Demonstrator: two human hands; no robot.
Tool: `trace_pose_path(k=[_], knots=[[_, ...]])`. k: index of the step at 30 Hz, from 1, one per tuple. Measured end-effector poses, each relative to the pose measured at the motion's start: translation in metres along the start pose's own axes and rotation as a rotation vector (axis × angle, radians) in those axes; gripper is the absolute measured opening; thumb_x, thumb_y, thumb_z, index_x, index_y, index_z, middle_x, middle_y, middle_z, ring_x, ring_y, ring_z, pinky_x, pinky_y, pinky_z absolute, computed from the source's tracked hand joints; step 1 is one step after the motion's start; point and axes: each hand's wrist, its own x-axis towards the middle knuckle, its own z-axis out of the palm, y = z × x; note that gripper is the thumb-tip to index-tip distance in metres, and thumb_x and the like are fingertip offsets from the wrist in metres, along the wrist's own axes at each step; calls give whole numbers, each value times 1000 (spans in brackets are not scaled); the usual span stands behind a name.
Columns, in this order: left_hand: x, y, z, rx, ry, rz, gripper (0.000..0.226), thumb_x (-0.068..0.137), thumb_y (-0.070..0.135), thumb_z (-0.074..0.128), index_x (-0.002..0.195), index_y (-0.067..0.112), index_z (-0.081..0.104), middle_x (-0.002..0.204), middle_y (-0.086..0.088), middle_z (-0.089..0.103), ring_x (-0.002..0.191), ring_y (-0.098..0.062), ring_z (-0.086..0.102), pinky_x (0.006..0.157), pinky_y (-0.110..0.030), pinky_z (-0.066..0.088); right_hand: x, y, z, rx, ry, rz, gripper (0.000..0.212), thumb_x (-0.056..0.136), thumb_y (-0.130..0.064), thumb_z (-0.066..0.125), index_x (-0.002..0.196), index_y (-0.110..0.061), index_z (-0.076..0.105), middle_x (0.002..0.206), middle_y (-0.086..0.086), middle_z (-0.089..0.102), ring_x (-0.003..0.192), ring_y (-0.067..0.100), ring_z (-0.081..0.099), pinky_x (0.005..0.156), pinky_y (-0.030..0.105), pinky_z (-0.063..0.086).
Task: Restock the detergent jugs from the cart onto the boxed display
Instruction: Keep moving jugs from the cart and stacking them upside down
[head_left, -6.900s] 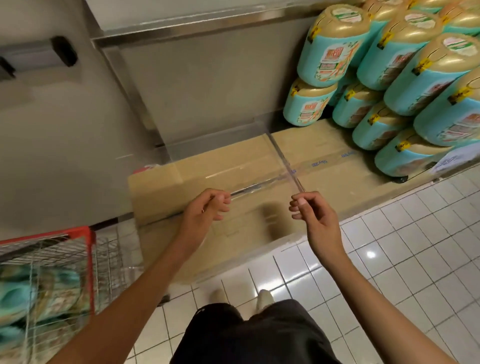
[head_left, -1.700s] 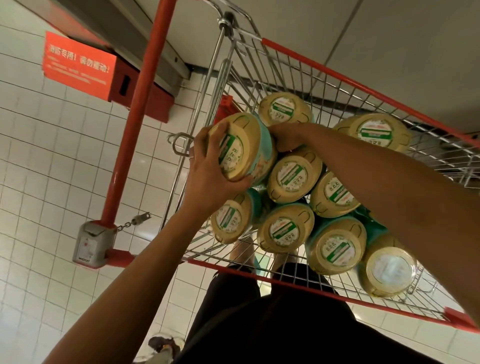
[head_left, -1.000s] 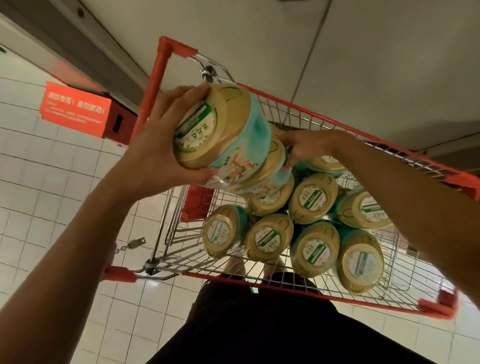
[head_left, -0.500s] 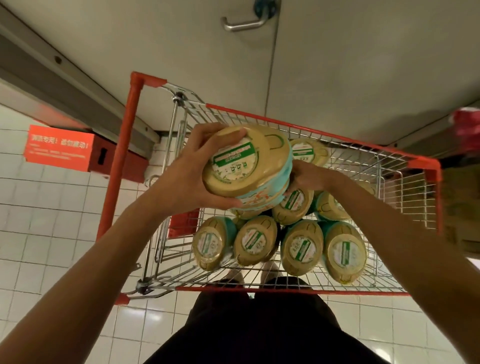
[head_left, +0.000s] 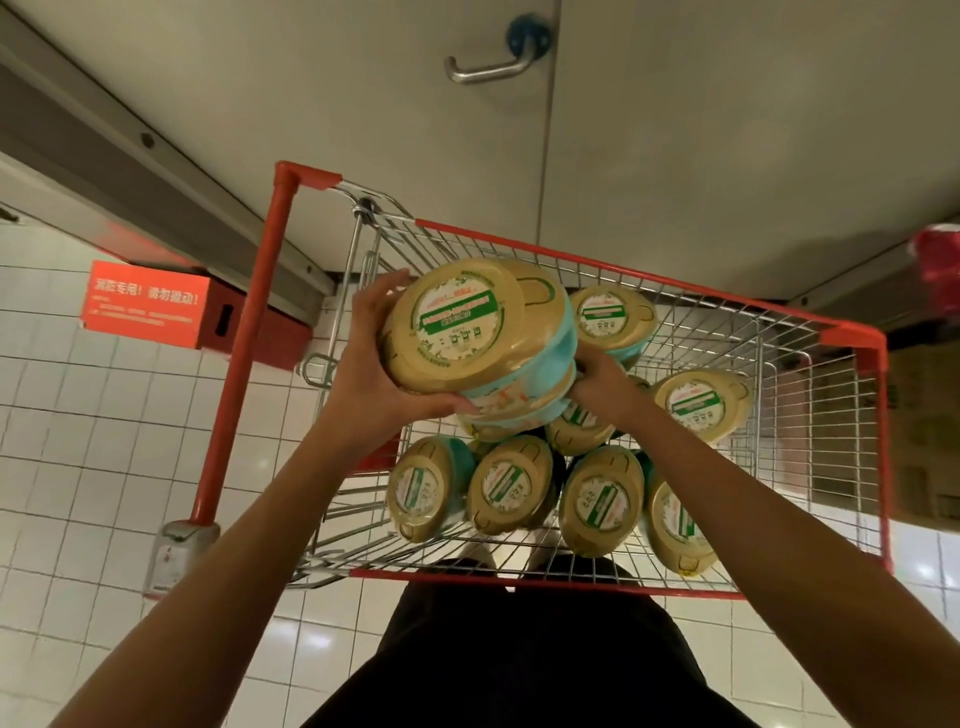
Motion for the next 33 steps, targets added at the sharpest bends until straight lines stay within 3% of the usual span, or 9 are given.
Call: trace_pose_path(k=[6,10,13,17,21,24,28,30,33], knots=[[13,25,4,-156,157,-63,113,55,58,98,139,10,41,139,-8,58,131,-22,62,99,-36,58,-20,-21,-3,229,-25,86,53,85,11,74,137,8,62,138,25,65,131,39,60,113,57,47],[19,40,13,-239,187,-50,117,55,56,98,146,6,44,142,-12,59,132,-30,61,103,-51,56,-48,-22,7,390,37,159,43,84,12,59,126,8,69,130,25,70,127,42,63,109,61,49],[17,46,21,-298,181,-33,121,55,54,99,150,5,41,146,-17,56,133,-34,60,104,-57,55,-75,-22,21,590,107,271,50,93,15,48,115,-19,77,125,12,75,127,36,64,109,59,50],[8,46,27,-419,101,-77,115,59,39,101,150,7,37,142,-8,62,128,-30,65,94,-41,61,-109,-24,34,683,149,299,44,71,-5,62,97,-33,84,109,2,81,106,18,74,88,39,60],[-3,40,22,-499,17,-119,108,59,34,101,148,8,43,137,-12,67,124,-32,68,91,-39,62,-139,-23,50,688,257,316,44,63,-7,63,93,-33,84,102,1,82,98,13,76,84,35,61],[-9,38,21,-536,-71,-118,105,65,36,100,149,4,45,136,-18,67,123,-37,68,91,-41,61,-158,-24,66,716,347,309,43,63,-8,63,95,-27,84,104,7,81,106,23,75,86,38,59],[-9,45,16,-564,-136,-110,99,68,32,99,146,3,46,131,-12,71,118,-33,71,87,-39,62,-186,-28,82,841,436,269,49,62,-1,62,109,-5,77,110,21,77,109,32,73,97,48,59],[-7,54,14,-599,-164,-99,101,70,33,98,148,2,43,129,-10,71,117,-33,71,87,-39,62,-201,-31,86,882,484,272,54,63,3,62,114,-5,74,108,16,79,105,29,74,96,46,60],[-8,65,15,-671,-164,-108,110,71,40,96,151,-5,36,128,-14,69,115,-35,71,87,-43,62,-233,-31,90,874,549,298,45,77,18,56,103,-11,78,103,13,80,103,29,74,93,49,61]])
